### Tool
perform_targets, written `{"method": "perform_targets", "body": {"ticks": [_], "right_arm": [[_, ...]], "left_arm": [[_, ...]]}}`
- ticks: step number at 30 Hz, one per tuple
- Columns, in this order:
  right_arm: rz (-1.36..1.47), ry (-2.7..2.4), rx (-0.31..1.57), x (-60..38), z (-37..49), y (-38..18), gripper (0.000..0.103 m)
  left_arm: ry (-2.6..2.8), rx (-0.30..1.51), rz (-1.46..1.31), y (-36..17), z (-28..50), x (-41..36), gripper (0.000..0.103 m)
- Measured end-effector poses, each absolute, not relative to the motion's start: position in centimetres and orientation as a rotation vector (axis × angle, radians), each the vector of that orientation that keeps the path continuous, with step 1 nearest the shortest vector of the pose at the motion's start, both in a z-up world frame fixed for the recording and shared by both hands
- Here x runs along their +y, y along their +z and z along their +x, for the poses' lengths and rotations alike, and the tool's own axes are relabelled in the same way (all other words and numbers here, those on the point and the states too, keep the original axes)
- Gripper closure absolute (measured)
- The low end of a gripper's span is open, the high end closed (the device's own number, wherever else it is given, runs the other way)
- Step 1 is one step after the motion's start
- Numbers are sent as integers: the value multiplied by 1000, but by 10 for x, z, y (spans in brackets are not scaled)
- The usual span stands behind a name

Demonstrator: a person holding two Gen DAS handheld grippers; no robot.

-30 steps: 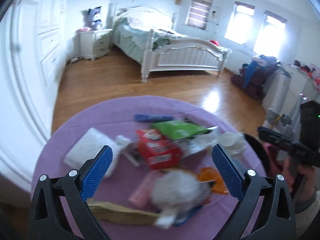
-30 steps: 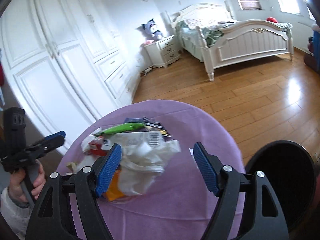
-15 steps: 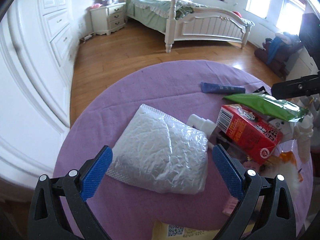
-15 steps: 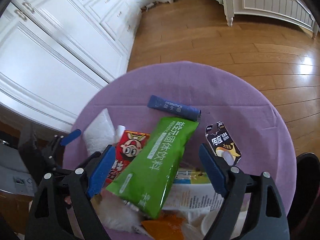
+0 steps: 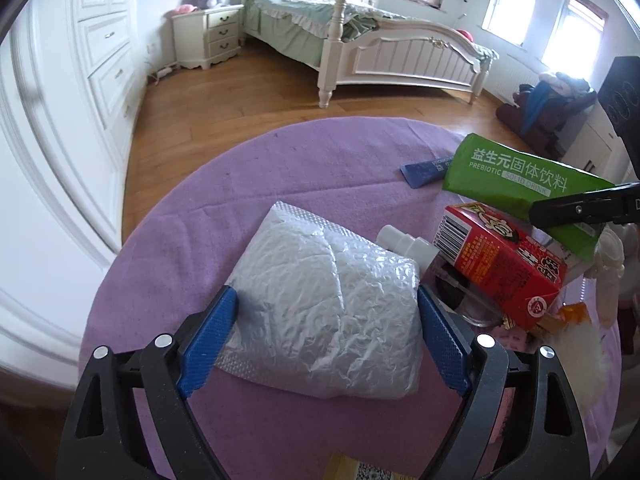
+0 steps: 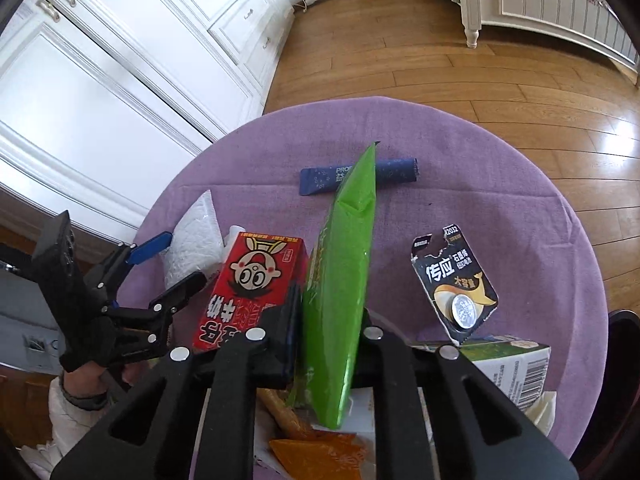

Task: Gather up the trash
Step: 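Grasp the foil packet with the left tool while the right tool grasps the green pouch, then move both items over the black bin and release them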

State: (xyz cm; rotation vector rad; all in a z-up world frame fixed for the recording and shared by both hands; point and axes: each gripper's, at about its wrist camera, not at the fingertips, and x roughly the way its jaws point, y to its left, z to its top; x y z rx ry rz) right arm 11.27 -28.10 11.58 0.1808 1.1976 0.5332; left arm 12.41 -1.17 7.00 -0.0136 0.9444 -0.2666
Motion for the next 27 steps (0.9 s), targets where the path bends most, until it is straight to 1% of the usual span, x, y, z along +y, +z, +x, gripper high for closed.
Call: {"method": "perform_targets", "body": {"ticks": [4, 6, 7, 9, 10, 11, 12, 15, 20, 24, 27], "right_arm": [[185, 560, 1100, -286, 97, 134, 91], [194, 578, 1050, -291, 91, 141, 92], [195, 585, 1023, -290, 89, 144, 92], [202, 585, 968, -296, 77, 151, 93], [208, 590, 938, -297, 71, 155, 93], [212, 586, 911, -300, 65, 158, 93], [212, 581, 882, -302, 60, 161, 94], [214, 572, 786, -305, 40, 168, 94], [237, 510, 643, -329, 11, 178, 94], [264, 430, 571, -359, -3, 178, 94], [264, 363, 553, -383, -10, 172, 94]], "left_arm": [[-259, 920, -29, 69, 117, -11, 26], [-262, 909, -43, 69, 113, -10, 37], [-267, 903, -55, 70, 111, -10, 39], [-265, 890, -71, 72, 105, -10, 49], [-266, 881, -88, 74, 101, -9, 52], [-272, 873, -108, 78, 98, -7, 58], [-272, 862, -123, 82, 93, -6, 60], [-270, 786, -133, 105, 74, -8, 61], [-343, 669, -171, 152, 44, -34, 61], [-434, 621, -189, 176, 33, -78, 61], [-508, 607, -180, 184, 34, -121, 61]]}}
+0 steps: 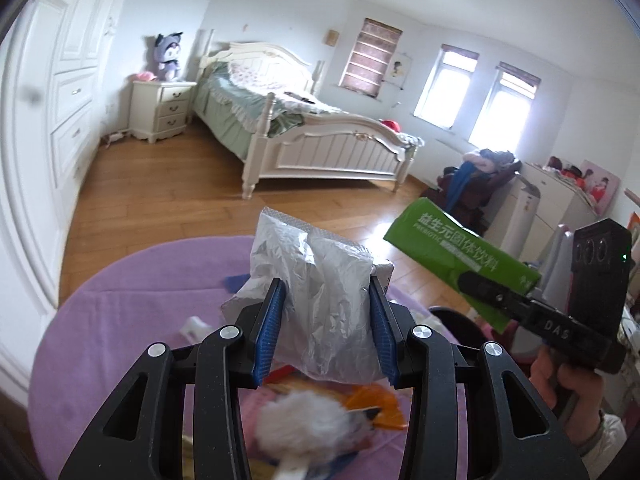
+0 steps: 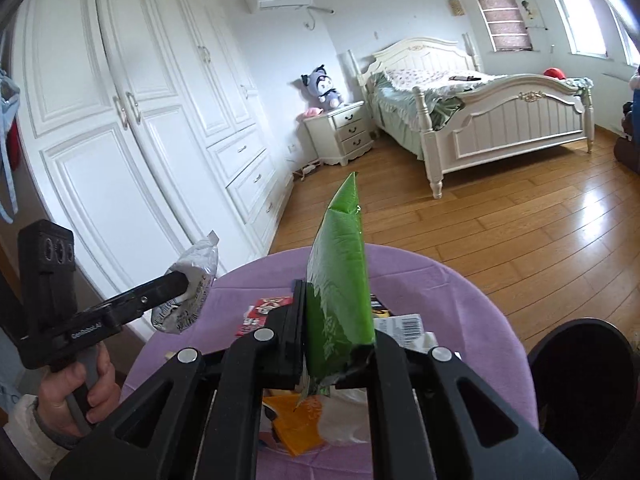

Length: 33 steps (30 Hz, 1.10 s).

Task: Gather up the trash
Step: 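Move both items over the black bin and release them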

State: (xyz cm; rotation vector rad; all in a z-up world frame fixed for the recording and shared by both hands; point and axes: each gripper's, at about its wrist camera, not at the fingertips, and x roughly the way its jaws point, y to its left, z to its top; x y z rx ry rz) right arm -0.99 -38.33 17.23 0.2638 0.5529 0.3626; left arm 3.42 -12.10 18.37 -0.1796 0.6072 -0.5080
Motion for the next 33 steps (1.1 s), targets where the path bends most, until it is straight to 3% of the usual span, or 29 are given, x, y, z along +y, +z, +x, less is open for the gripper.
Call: {"method": "perform_targets", "body": {"ticks": [19, 33], "right_arm": [[411, -6, 581, -544, -37, 101, 94], [525, -73, 670, -604, -44, 41, 93]], "left_arm": [[-888, 772, -91, 125, 72, -381, 61], [-960, 896, -11, 81, 71, -465, 61]]}}
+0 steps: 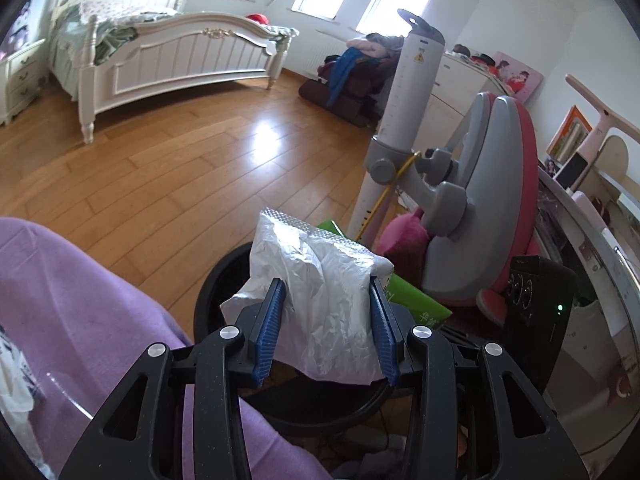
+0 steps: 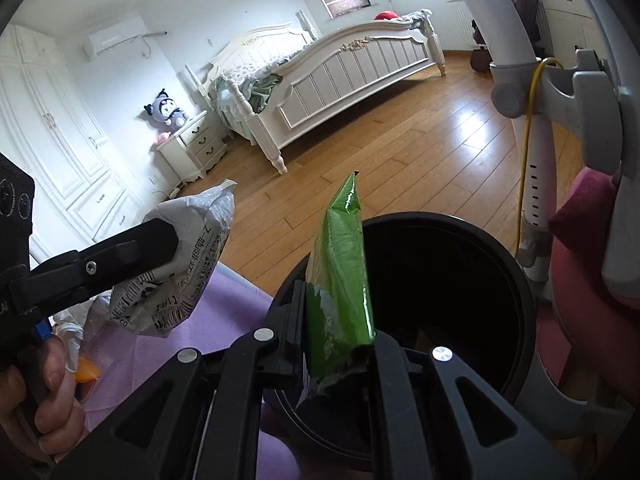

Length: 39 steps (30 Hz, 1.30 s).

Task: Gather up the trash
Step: 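Move both items over the black bin and release them, then grasp the white cup with the right tool while the left tool grasps a red box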

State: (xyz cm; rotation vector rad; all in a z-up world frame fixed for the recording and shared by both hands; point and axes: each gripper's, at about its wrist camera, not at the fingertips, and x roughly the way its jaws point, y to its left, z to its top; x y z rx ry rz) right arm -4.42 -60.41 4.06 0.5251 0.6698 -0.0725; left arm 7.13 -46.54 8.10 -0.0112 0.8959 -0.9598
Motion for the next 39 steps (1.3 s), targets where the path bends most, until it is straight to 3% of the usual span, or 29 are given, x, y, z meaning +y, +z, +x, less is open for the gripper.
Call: {"method": "perform_targets", "body": {"ticks": [7, 10, 12, 14, 17, 24, 32, 39], "right_arm": [[554, -98, 671, -621, -49, 32, 90], [562, -109, 684, -627, -50, 31, 89], [561, -124, 690, -630, -52, 30, 79], [573, -138, 670, -632, -56, 31, 51], [589, -154, 642, -632, -63, 36, 33], [578, -115, 631, -612, -67, 50, 27], [520, 15, 626, -555, -59, 79, 22], [434, 173, 646, -488, -45, 106, 22]], "left_arm": [[-970, 917, 6, 73, 72, -481, 59], [-968, 915, 10, 73, 72, -487, 53], [-960, 907, 8, 75, 72, -486, 44], [-960, 901, 4, 77, 71, -485, 42], [-962, 893, 4, 84, 67, -482, 42], [-930, 805, -23, 121, 44, -445, 12], [-784, 696, -60, 161, 15, -340, 11], [-560, 704, -114, 162, 19, -218, 11]]}}
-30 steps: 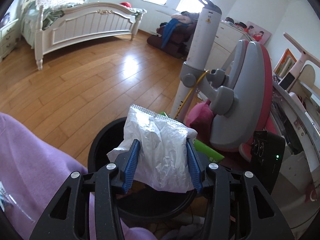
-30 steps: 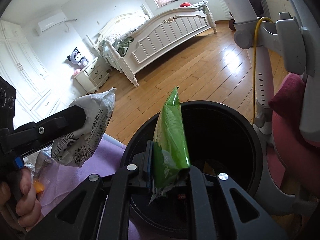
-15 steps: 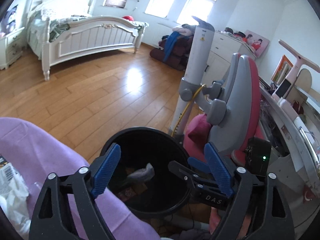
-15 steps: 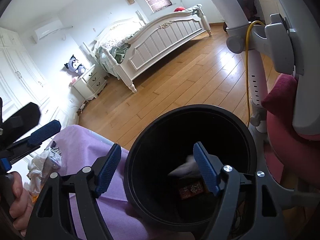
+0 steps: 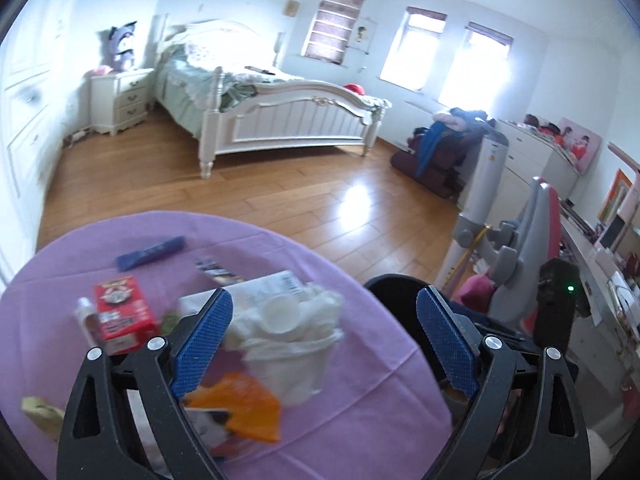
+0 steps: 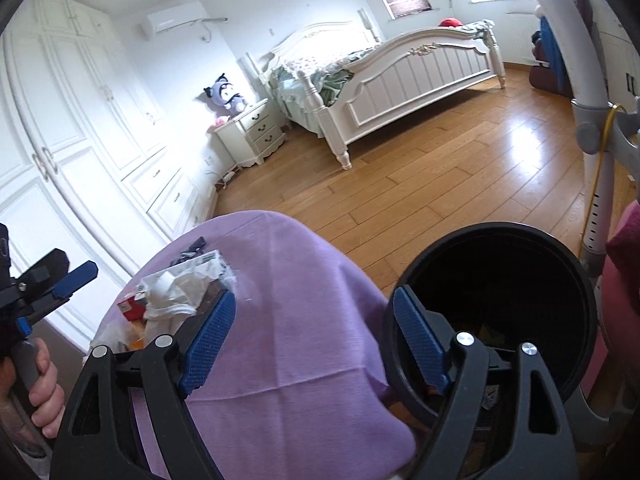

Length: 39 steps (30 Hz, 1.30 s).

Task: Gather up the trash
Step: 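Grasp the white cup with the right tool while the left tool grasps a red box, then carry the cup and red box to the bin and release both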

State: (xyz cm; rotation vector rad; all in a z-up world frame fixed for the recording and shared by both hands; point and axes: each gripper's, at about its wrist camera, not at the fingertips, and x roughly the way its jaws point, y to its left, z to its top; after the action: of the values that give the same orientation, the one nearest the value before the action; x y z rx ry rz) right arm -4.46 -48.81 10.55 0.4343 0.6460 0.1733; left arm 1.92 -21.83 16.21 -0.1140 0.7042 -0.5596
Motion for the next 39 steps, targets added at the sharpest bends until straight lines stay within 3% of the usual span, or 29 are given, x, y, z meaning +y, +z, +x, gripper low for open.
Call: {"method": "perform_targets", "body": {"ticks": [2, 12, 15, 17, 22, 27, 39], "right_arm": [[409, 223, 654, -468, -37, 113, 17], [72, 370, 715, -364, 10, 137, 18], [-10, 359, 766, -349, 24, 126, 34], [-50, 322, 794, -346, 30, 118, 52], [-29, 321, 795, -350, 30, 112, 65], [10, 338, 767, -354, 27, 116, 65], [257, 396, 670, -402, 8, 142, 65]], "left_arm": [[-490, 749, -156, 154, 32, -181, 11], [-330, 922, -164, 112, 99, -119, 11], [-331, 938, -135, 106, 107, -121, 11], [-326, 955, -129, 101, 112, -125, 11], [-330, 983, -165, 87, 119, -122, 30], [-305, 961, -153, 80, 120, -118, 41], [-312, 786, -148, 123, 91, -114, 47]]}}
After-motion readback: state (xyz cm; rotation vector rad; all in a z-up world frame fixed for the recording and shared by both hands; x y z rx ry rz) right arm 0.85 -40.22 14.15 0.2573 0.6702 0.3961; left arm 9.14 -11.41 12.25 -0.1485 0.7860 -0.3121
